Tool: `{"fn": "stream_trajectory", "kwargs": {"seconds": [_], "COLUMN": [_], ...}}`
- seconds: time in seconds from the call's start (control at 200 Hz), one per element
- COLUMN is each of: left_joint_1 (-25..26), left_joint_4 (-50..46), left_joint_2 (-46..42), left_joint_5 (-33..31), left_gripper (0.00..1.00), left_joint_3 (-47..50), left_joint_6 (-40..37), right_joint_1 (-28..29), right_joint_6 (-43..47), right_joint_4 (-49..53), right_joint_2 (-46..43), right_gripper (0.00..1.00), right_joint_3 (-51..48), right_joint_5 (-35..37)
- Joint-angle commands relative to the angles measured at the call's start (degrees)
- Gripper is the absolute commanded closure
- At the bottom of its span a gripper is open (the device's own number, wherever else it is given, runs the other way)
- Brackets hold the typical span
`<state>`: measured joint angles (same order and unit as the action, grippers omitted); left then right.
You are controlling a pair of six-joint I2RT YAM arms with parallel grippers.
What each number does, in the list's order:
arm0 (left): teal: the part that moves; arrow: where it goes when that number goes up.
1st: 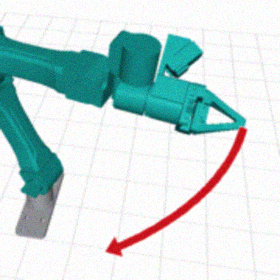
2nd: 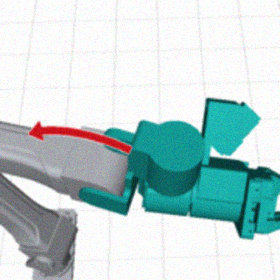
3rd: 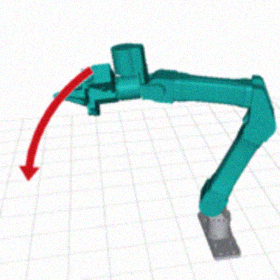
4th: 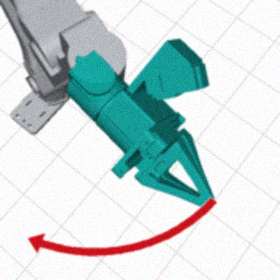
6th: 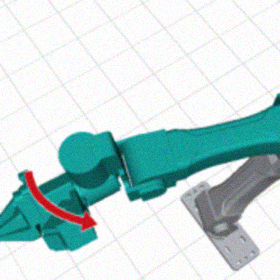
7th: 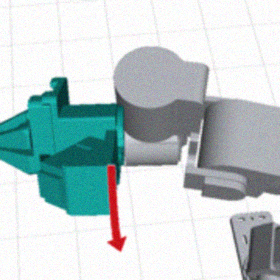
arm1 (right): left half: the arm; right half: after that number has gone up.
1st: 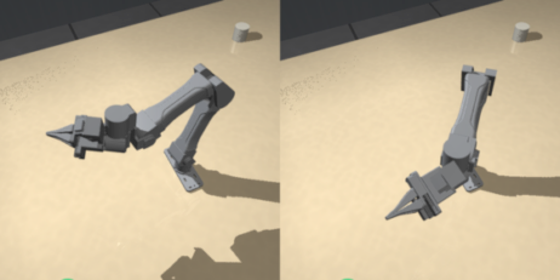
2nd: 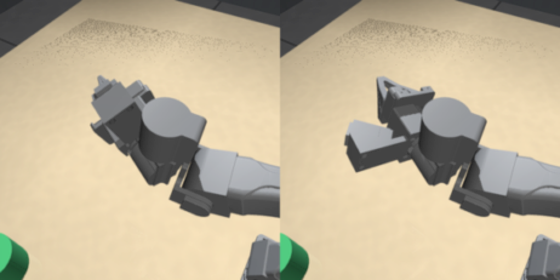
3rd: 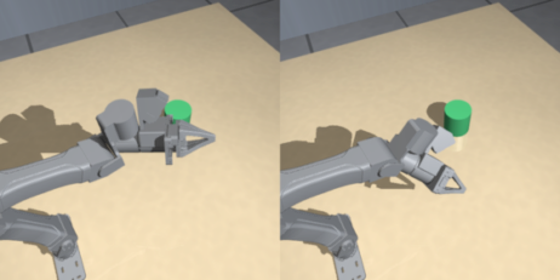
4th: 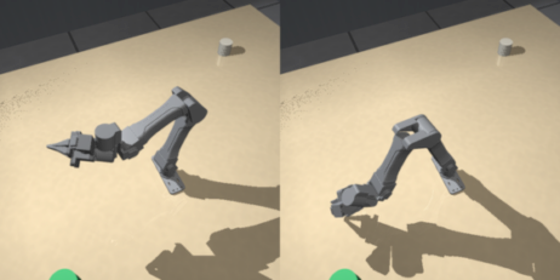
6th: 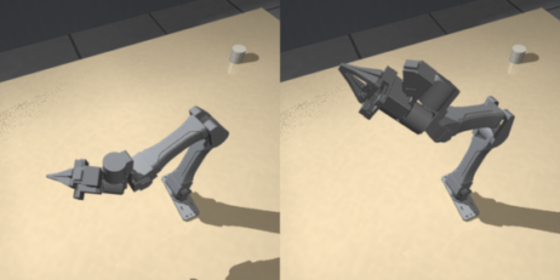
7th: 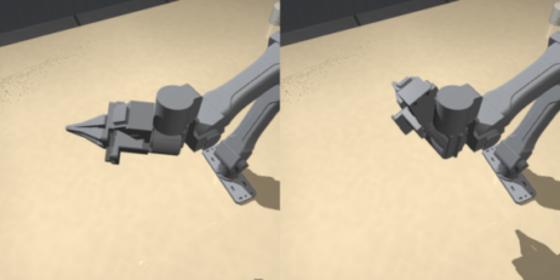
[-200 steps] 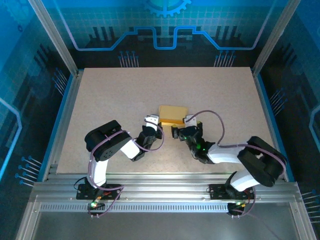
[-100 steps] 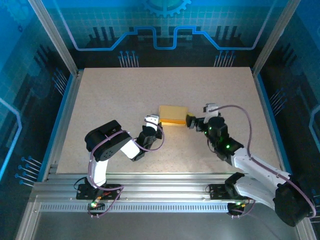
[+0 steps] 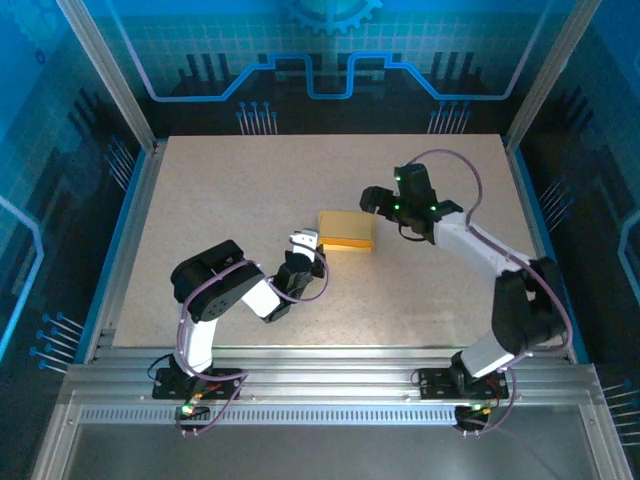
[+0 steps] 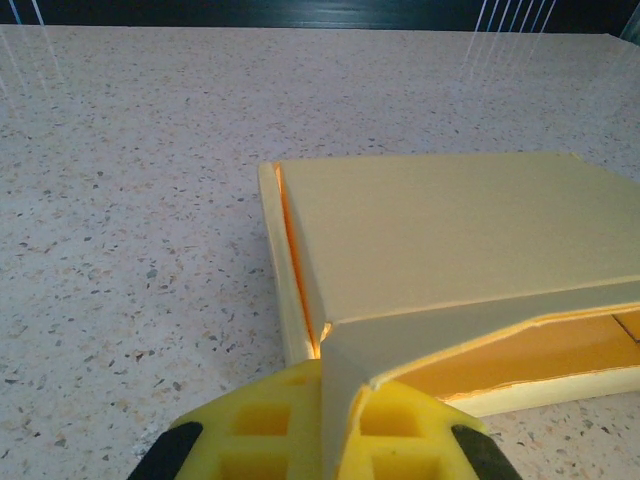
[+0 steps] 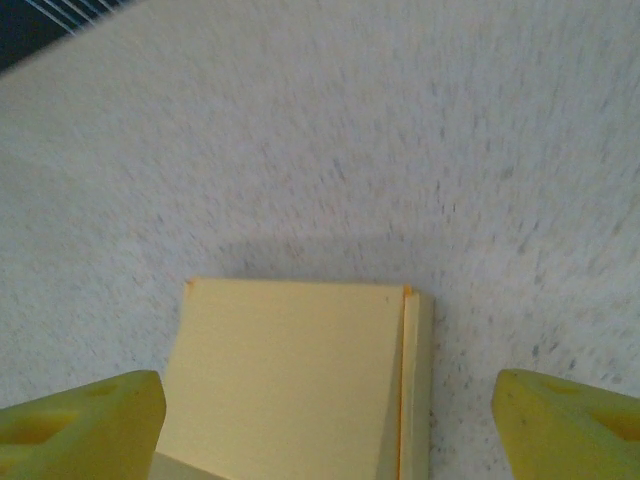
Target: Fold the paper box
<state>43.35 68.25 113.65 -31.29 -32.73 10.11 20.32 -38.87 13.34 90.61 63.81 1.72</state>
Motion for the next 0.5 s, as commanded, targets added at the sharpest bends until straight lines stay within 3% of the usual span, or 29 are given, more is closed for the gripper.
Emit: {"fn": "stream_trajectory", "kwargs": {"seconds": [0.0, 0.26, 0.395, 0.49], "left_joint_1": [0.4, 0.4, 0.5, 0.5], "left_joint_4": [-3.0, -3.4, -3.8, -4.0], "left_joint_2": [2.4, 2.8, 3.1, 3.0], "left_joint_5": [0.1, 0.2, 0.7, 1.1], "left_gripper": [1.0, 1.0, 0.94, 0.8], "left_joint_3": [-0.3, -0.6, -0.9, -0.9], "left_joint_6": [-1.1, -0.8, -0.7, -0.8], "right_joint_1": [-1.1, -1.2, -1.2, -1.1], "right_joint_6": [-5.4, -6.9, -7.9, -8.2], "right_joint_4": [6.3, 4.9, 3.6, 3.5], "right_joint_2": [4.1, 10.7, 12.7, 13.1], "right_gripper": [0.15, 0.23, 0.27, 0.28], "right_joint_3": [2.0, 1.6, 1.4, 1.5], "right_joint_5": [-8.1, -12.1, -13.2, -13.1]}}
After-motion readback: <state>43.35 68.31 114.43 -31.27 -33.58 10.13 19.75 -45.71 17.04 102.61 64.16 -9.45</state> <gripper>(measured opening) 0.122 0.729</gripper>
